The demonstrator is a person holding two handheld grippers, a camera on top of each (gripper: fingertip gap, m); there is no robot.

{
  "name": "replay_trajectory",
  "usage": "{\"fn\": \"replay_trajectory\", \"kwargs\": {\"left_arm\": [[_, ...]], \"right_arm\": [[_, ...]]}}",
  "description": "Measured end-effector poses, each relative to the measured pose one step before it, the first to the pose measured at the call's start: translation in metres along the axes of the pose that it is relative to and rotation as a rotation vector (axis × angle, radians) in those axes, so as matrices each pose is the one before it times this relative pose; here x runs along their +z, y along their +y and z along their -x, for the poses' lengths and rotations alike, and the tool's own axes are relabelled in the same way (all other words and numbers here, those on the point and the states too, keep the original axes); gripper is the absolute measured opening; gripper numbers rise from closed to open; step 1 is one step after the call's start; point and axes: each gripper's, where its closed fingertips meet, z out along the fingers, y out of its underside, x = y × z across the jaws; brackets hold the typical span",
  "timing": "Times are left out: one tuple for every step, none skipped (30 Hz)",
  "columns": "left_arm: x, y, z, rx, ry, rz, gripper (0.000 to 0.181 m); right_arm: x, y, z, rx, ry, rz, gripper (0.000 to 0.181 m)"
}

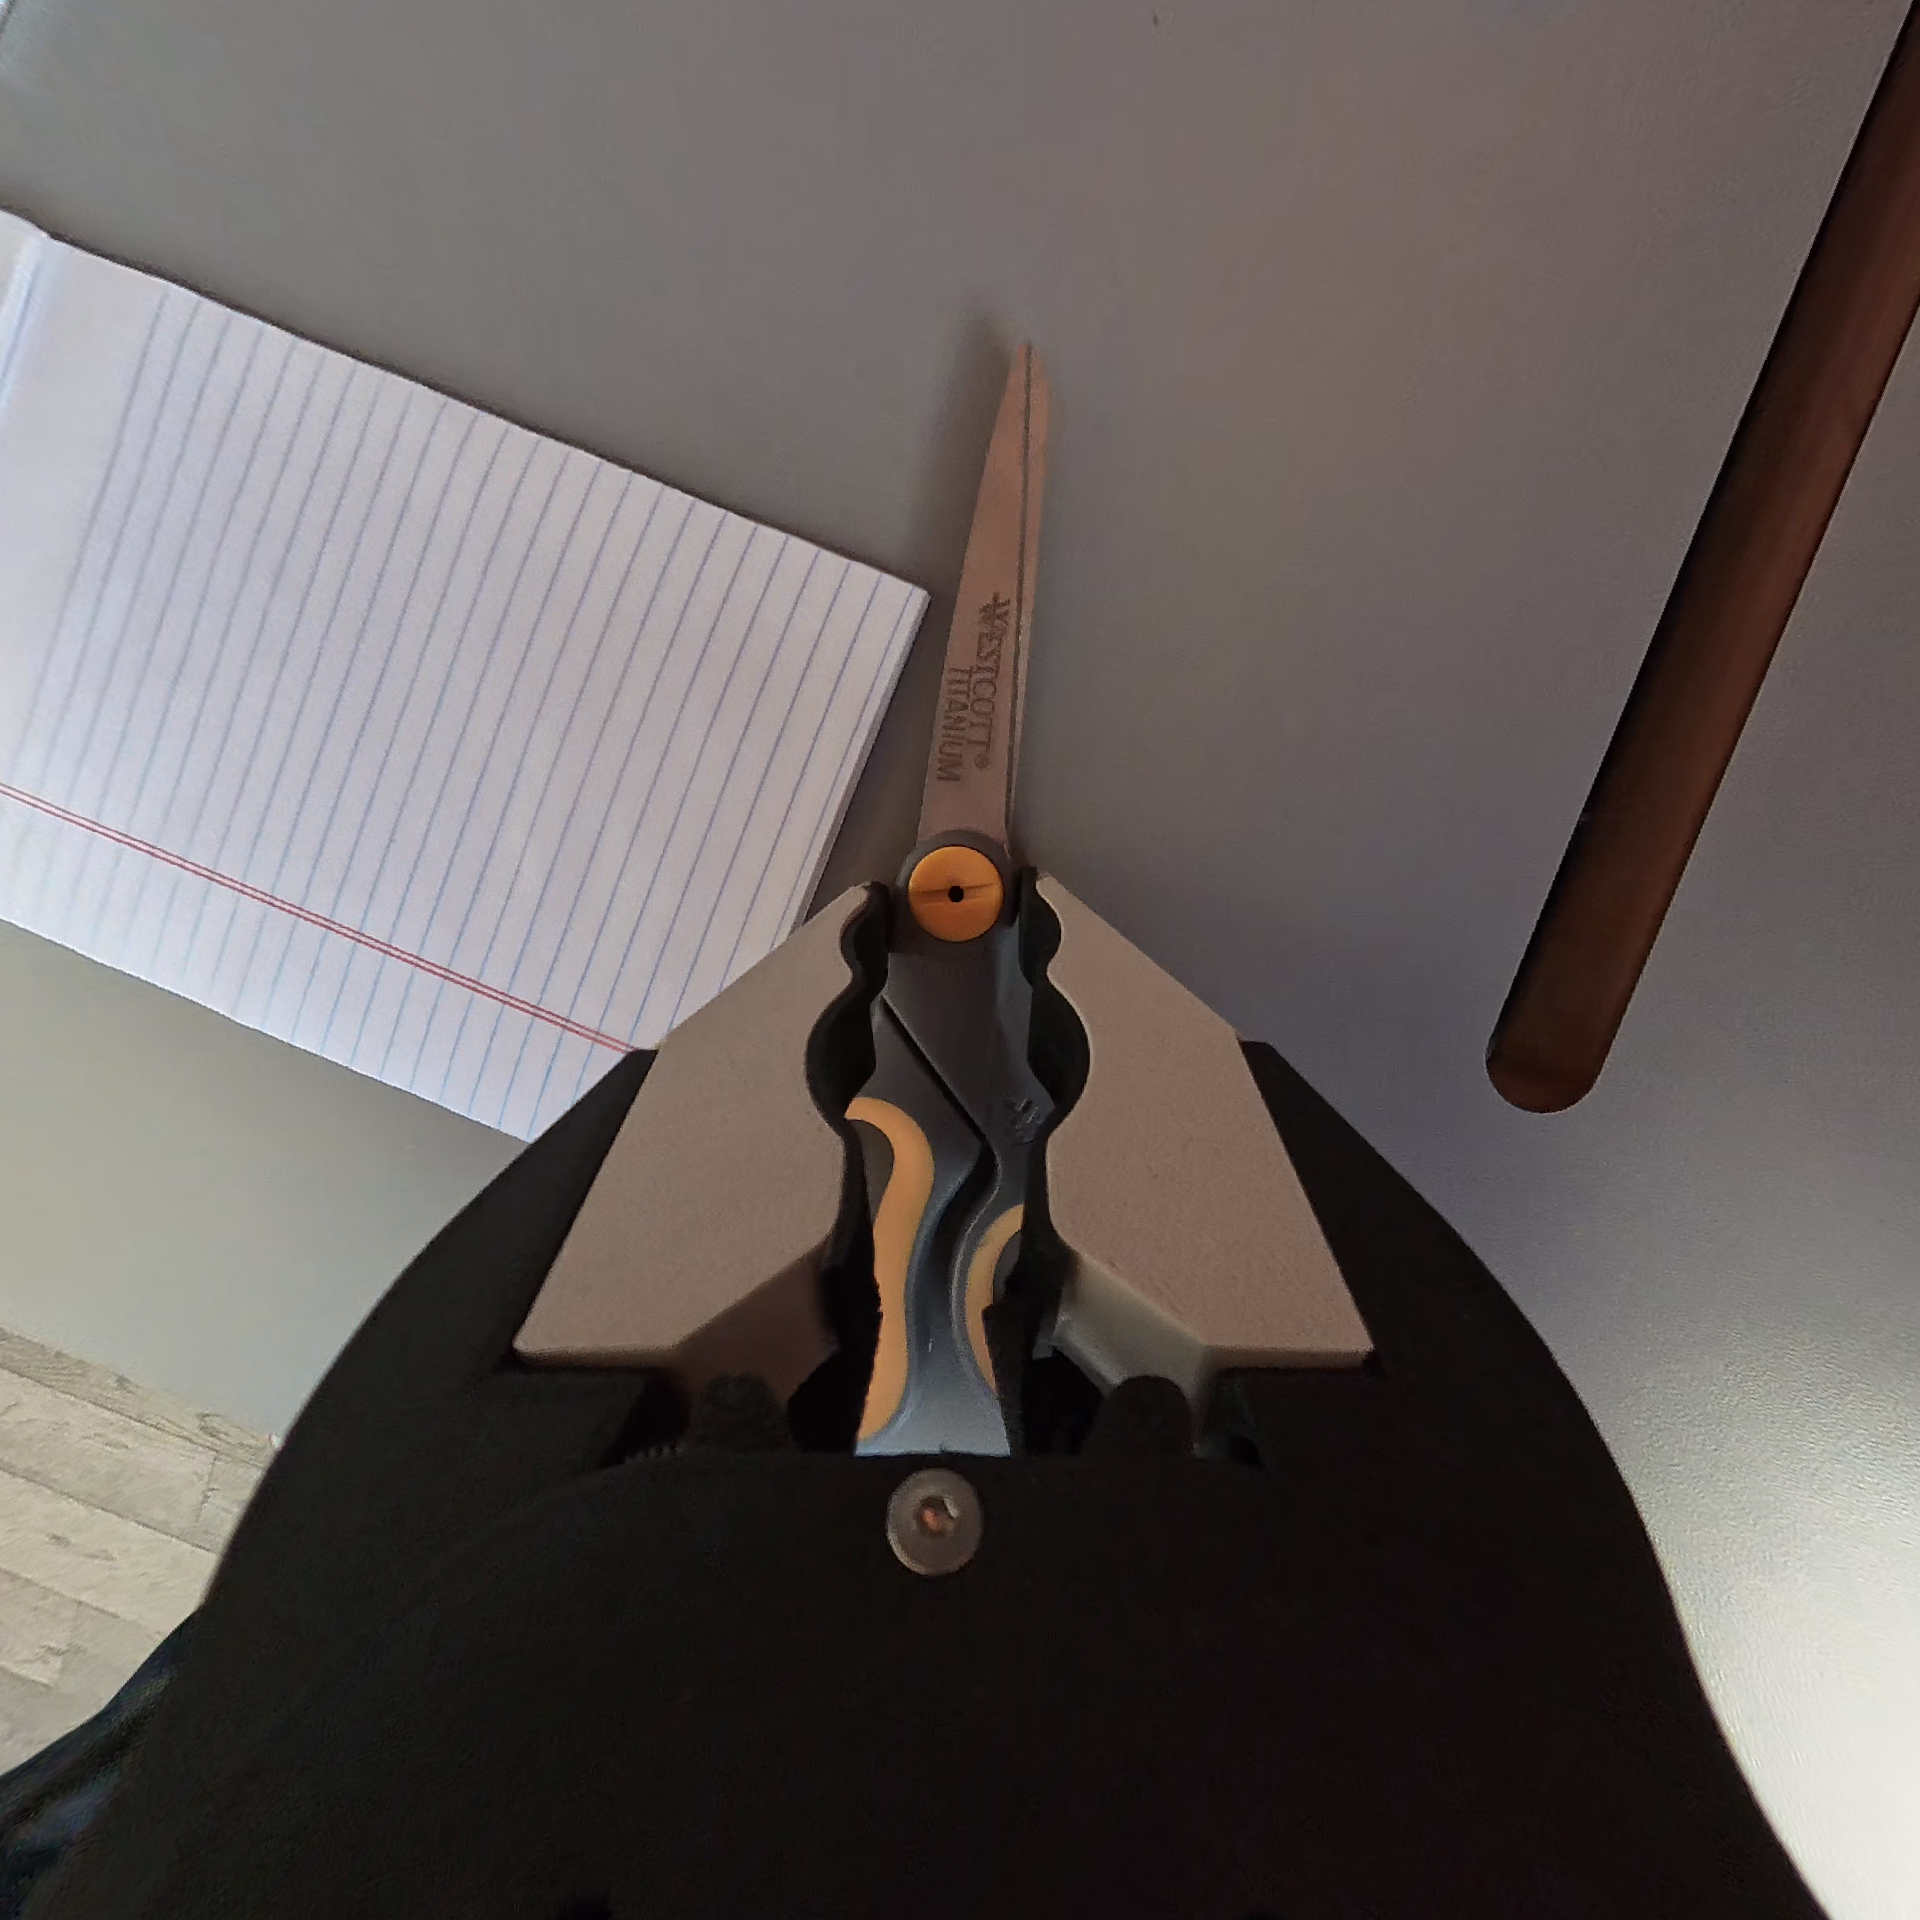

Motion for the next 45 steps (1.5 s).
{"fn": "replay_trajectory", "kwargs": {"left_arm": [[0.00026, -0.00023, 0.00014, 0.0004, 0.0005, 0.0109, 0.022], [0.00003, -0.00012, 0.00024, -0.0066, 0.0003, 0.003, 0.022], [-0.00004, 0.00006, 0.00024, -0.0116, -0.0009, -0.0066, 0.022], [-0.00037, 0.0003, 0.0002, -0.0178, -0.0013, -0.0142, 0.022], [-0.00103, 0.00019, -0.00017, -0.0236, 0.0002, -0.0201, 0.022], [-0.0018, 0.00011, -0.00083, -0.0267, 0.0024, -0.025, 0.022], [-0.00286, -0.00081, -0.0013, -0.0263, 0.0028, -0.0311, 0.022], [-0.00387, -0.00218, -0.00178, -0.0264, 0.0021, -0.039, 0.022], [-0.00468, -0.00365, -0.00253, -0.0283, 0.0036, -0.0439, 0.022], [-0.00507, -0.00507, -0.00318, -0.0298, 0.0057, -0.0466, 0.022], [-0.00492, -0.00641, -0.0038, -0.0314, 0.0066, -0.0509, 0.022], [-0.00446, -0.00755, -0.00439, -0.0342, 0.0092, -0.054, 0.022], [-0.0036, -0.00833, -0.00571, -0.0365, 0.0153, -0.0542, 0.022], [-0.0024, -0.00919, -0.00719, -0.0373, 0.0218, -0.0572, 0.022], [-0.00137, -0.01055, -0.00899, -0.0374, 0.028, -0.0641, 0.022], [0.00015, -0.01166, -0.0115, -0.0349, 0.0379, -0.0692, 0.022], [0.00215, -0.0121, -0.01456, -0.0282, 0.0496, -0.0717, 0.022], [0.00415, -0.01221, -0.01753, -0.0169, 0.0621, -0.0739, 0.022], [0.0065, -0.01122, -0.01959, -0.011, 0.0698, -0.0706, 0.022], [0.009, -0.00902, -0.01963, -0.0151, 0.0668, -0.0585, 0.022], [0.01112, -0.00646, -0.01975, -0.0179, 0.0681, -0.0454, 0.022], [0.01293, -0.00402, -0.02096, -0.0192, 0.0768, -0.0348, 0.023], [0.01422, -0.00252, -0.02124, -0.0232, 0.0823, -0.0293, 0.022], [0.01492, -0.00109, -0.02002, -0.0265, 0.0777, -0.0254, 0.022], [0.01524, 0.00109, -0.01767, -0.0219, 0.0651, -0.015, 0.022], [0.01512, 0.00343, -0.01539, -0.0075, 0.0511, -0.0039, 0.022], [0.01442, 0.00485, -0.0129, 0.0036, 0.0355, 0.0029, 0.022], [0.01362, 0.00582, -0.01052, 0.0028, 0.0226, 0.0089, 0.022], [0.01291, 0.00656, -0.00931, -0.003, 0.0188, 0.0123, 0.022], [0.0123, 0.00629, -0.00894, -0.0091, 0.0219, 0.0089, 0.022], [0.01151, 0.00635, -0.00738, -0.0155, 0.0179, 0.0081, 0.022], [0.01087, 0.0068, -0.00509, -0.0165, 0.0087, 0.0116, 0.022], [0.01022, 0.00701, -0.00437, -0.0131, 0.0076, 0.013, 0.022], [0.00961, 0.00663, -0.00422, -0.0128, 0.0105, 0.0133, 0.022], [0.00911, 0.00612, -0.00361, -0.0154, 0.0098, 0.0124, 0.022], [0.00833, 0.00493, -0.00285, -0.0141, 0.0075, 0.0077, 0.023], [0.00769, 0.00415, -0.0019, -0.0084, 0.0042, 0.0056, 0.022], [0.00694, 0.00378, -0.0011, -0.0032, 0.0002, 0.0071, 0.022], [0.0064, 0.00354, -0.00051, 0.0004, -0.0037, 0.0067, 0.022], [0.00612, 0.00307, 0.00008, 0.0027, -0.0073, 0.0058, 0.022], [0.00554, 0.00237, -0.00005, 0.0035, -0.0072, 0.0043, 0.022], [0.00486, 0.00119, -0.0003, 0.0044, -0.0054, 0.0011, 0.022], [0.00387, -0.00003, -0.00087, 0.0059, -0.0025, -0.0024, 0.022], [0.00289, -0.00091, -0.00194, 0.0021, 0.0055, -0.0038, 0.022], [0.00213, -0.00112, -0.00265, 0.0007, 0.0121, -0.0052, 0.023]], "right_arm": [[0.00764, -0.00065, 0.0034, -0.0957, -0.008, 0.0256, 0.027], [0.00593, -0.00138, 0.0017, -0.0719, -0.0036, 0.0113, 0.03], [0.00419, 0.00063, 0.00386, -0.0537, -0.0293, 0.0137, 0.034], [0.00217, 0.00244, 0.00232, -0.0249, -0.0276, 0.0234, 0.034], [0.00051, 0.00565, 0.00132, -0.0065, -0.0236, 0.0401, 0.036], [-0.00066, 0.00651, 0.00084, 0.0053, -0.0187, 0.034, 0.043], [-0.00262, 0.00691, -0.00017, 0.0194, -0.0095, 0.026, 0.045], [-0.00496, 0.00754, -0.00282, 0.0278, 0.0106, 0.023, 0.049], [-0.0076, 0.00628, -0.0034, 0.0389, 0.0132, 0.0102, 0.051], [-0.00955, 0.00372, -0.00489, 0.051, 0.0229, -0.0112, 0.05], [-0.01032, 0.00267, -0.00538, 0.0562, 0.0243, -0.015, 0.05], [-0.01021, 0.00219, -0.00564, 0.0624, 0.0239, -0.0089, 0.05], [-0.01044, 0.00004, -0.00641, 0.0761, 0.0268, -0.006, 0.051], [-0.01173, -0.00657, -0.00674, 0.0947, 0.0302, -0.0198, 0.052], [-0.01287, -0.01594, -0.00281, 0.1074, 0.014, -0.0464, 0.052], [-0.01278, -0.02556, 0.00415, 0.1282, -0.0118, -0.0769, 0.051], [-0.01054, -0.0326, 0.01757, 0.1468, -0.0695, -0.1042, 0.046], [-0.00602, -0.03432, 0.03162, 0.1514, -0.1291, -0.1169, 0.039], [0.00091, -0.02943, 0.03974, 0.1521, -0.1613, -0.1096, 0.033], [0.0079, -0.01893, 0.03761, 0.1489, -0.1486, -0.0769, 0.033], [0.01086, -0.0101, 0.03006, 0.1259, -0.1194, -0.056, 0.033], [0.00956, -0.00366, 0.02322, 0.0943, -0.0994, -0.0367, 0.031], [0.00565, -0.00004, 0.01528, 0.0753, -0.067, -0.0149, 0.028], [0.00054, -0.00012, 0.00973, 0.0654, -0.0386, -0.0122, 0.026], [-0.00486, -0.00437, 0.01073, 0.0581, -0.0425, -0.0389, 0.026], [-0.00895, -0.00776, 0.01382, 0.0576, -0.0572, -0.058, 0.026], [-0.01078, -0.00662, 0.01117, 0.0515, -0.0368, -0.0501, 0.026], [-0.01137, -0.00361, 0.00306, 0.0319, 0.0165, -0.0297, 0.027], [-0.01201, -0.00333, 0.0016, 0.0079, 0.0239, -0.026, 0.03], [-0.01155, -0.00347, 0.00564, -0.0027, -0.005, -0.0282, 0.03], [-0.01035, -0.0025, 0.00657, 0.0016, -0.0145, -0.0231, 0.03], [-0.00902, -0.00148, 0.00406, 0.0018, -0.0012, -0.0181, 0.031], [-0.00775, -0.00035, 0.00231, -0.0017, 0.0068, -0.0138, 0.034], [-0.00667, 0.00053, 0.0018, 0.0002, 0.0055, -0.008, 0.035], [-0.00559, 0.00059, 0.00206, 0.0058, 0.0011, -0.006, 0.038], [-0.00465, -0.00005, 0.00335, 0.0064, -0.0073, -0.005, 0.038], [-0.00389, -0.00024, 0.00294, -0.0001, -0.0024, -0.0022, 0.038], [-0.00322, 0.00028, 0.00194, -0.0149, 0.0071, 0.0064, 0.039], [-0.00282, 0.00096, 0.00106, -0.0282, 0.0155, 0.0165, 0.041], [-0.00234, 0.00131, -0.00001, -0.0366, 0.0233, 0.023, 0.043], [-0.00205, 0.00132, 0.00079, -0.0405, 0.0164, 0.0234, 0.045], [-0.00145, 0.00024, 0.00055, -0.0289, 0.0158, 0.0155, 0.047], [-0.00196, -0.00129, -0.00121, -0.0166, 0.0245, 0.0038, 0.047], [-0.00261, -0.00114, -0.00394, -0.012, 0.0377, 0.0027, 0.037], [-0.00342, -0.00124, -0.00371, -0.0091, 0.0301, 0.0021, 0.028]]}}
